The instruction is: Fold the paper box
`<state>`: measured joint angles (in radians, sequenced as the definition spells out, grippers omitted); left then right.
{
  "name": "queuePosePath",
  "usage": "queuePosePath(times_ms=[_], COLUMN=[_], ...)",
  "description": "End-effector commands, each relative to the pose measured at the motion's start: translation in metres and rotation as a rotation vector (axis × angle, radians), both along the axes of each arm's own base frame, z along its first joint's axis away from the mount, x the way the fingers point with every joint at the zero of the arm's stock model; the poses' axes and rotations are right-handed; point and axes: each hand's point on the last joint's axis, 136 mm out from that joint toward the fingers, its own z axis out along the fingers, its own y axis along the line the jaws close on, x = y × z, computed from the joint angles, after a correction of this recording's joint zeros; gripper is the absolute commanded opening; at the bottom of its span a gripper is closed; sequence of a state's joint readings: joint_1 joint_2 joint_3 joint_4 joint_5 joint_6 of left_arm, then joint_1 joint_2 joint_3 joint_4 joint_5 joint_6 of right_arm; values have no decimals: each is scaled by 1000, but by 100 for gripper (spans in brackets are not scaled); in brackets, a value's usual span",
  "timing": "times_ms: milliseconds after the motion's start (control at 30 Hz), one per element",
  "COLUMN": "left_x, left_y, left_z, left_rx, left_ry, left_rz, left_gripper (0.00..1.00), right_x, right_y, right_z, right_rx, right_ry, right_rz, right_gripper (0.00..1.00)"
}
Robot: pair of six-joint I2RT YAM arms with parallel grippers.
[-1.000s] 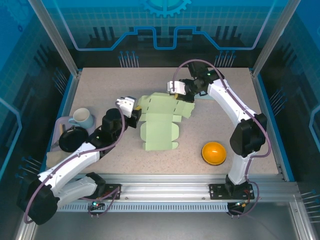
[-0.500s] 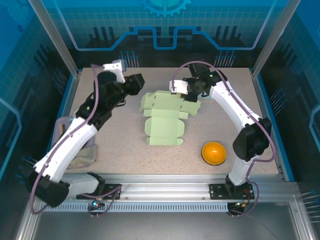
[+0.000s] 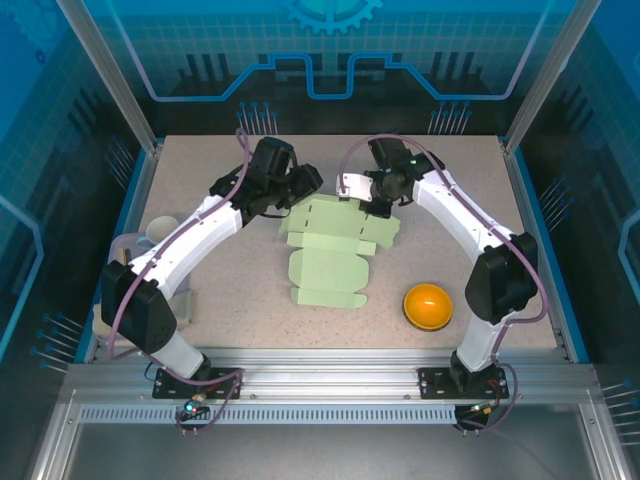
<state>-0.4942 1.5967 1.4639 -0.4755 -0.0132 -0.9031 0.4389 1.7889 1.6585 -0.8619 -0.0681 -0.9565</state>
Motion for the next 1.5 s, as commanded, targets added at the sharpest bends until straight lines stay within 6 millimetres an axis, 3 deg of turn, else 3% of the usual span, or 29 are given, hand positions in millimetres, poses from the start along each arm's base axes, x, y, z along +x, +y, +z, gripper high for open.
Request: queuePosePath(times_ms=[0, 300, 467, 700, 833, 1000, 1200, 1467], left_x=[-6, -20, -18, -15, -31, -61, -84, -70], left_y=[-12, -17, -17, -5, 12, 35, 15, 18], left_z=[-6, -29, -39, -23, -17, -41, -66, -120], left_rx=[-58, -118, -149, -86, 31, 100, 89, 257], left_ry=[77, 143, 164, 108, 76, 61, -113, -106], left_rz=[20, 80, 127, 135, 81, -28, -304, -361], left_gripper=[50, 50, 50, 49, 52, 52, 47, 48], right_x=[-6, 3, -12, -24, -22, -22, -29, -27], right_y=[8, 5, 22, 20, 6, -8, -12, -16], right_z=[16, 17, 23, 9, -7, -23, -53, -85], right_rx=[58, 85, 179, 173, 111, 65, 32, -28], right_ry=[-28, -74, -101, -122, -124, -79, 58, 181], right_rz=[-5, -84, -26, -29, -88, -161, -197, -215], right_gripper=[0, 0, 0, 0, 0, 0, 0, 0])
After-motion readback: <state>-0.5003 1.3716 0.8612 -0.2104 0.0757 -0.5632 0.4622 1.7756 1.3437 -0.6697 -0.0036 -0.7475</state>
